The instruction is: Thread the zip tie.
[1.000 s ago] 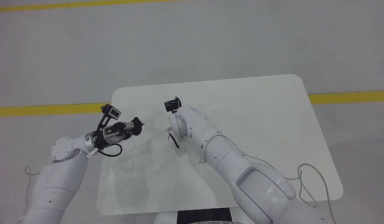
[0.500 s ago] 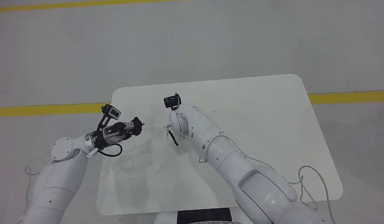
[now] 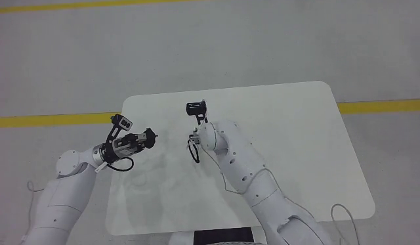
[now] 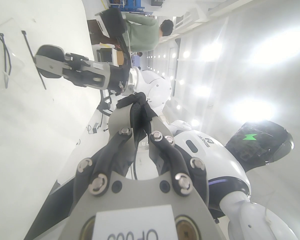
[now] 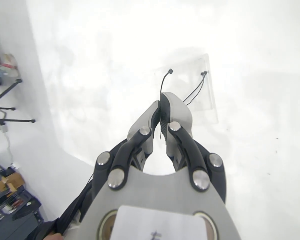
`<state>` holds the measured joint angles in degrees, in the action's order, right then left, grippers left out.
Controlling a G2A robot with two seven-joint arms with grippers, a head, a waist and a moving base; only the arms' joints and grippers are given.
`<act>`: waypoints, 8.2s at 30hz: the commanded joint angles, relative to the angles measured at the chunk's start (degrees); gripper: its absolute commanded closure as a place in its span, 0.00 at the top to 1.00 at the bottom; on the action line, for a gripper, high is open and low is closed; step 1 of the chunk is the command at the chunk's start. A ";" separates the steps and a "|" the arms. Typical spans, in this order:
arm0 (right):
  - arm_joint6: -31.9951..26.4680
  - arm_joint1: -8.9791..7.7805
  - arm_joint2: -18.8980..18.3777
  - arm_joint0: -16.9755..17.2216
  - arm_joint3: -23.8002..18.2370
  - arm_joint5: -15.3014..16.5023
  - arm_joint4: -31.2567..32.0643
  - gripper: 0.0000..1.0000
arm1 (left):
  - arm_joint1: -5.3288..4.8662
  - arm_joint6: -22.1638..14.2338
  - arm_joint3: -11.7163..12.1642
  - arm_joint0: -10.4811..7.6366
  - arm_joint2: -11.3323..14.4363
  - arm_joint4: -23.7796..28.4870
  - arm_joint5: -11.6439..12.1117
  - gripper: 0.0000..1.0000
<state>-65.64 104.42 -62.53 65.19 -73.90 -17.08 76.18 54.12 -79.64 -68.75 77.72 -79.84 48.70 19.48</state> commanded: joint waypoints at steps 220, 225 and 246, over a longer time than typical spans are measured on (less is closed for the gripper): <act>55.88 -9.09 17.96 15.76 -15.34 -2.40 -2.09 0.00 | 4.63 16.89 0.85 -1.57 9.33 -2.67 0.00 0.00; 55.71 -9.15 17.81 15.96 -15.50 -2.40 -2.00 0.00 | 4.63 16.89 0.85 -1.57 9.33 -2.67 0.00 0.00; 56.16 -9.71 18.34 16.56 -16.05 -2.40 -3.16 0.00 | 4.63 16.89 0.85 -1.57 9.33 -2.67 0.00 0.00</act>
<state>-9.51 94.71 -44.19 81.74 -89.95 -19.48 73.05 58.75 -62.75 -67.90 76.15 -70.51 46.03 19.48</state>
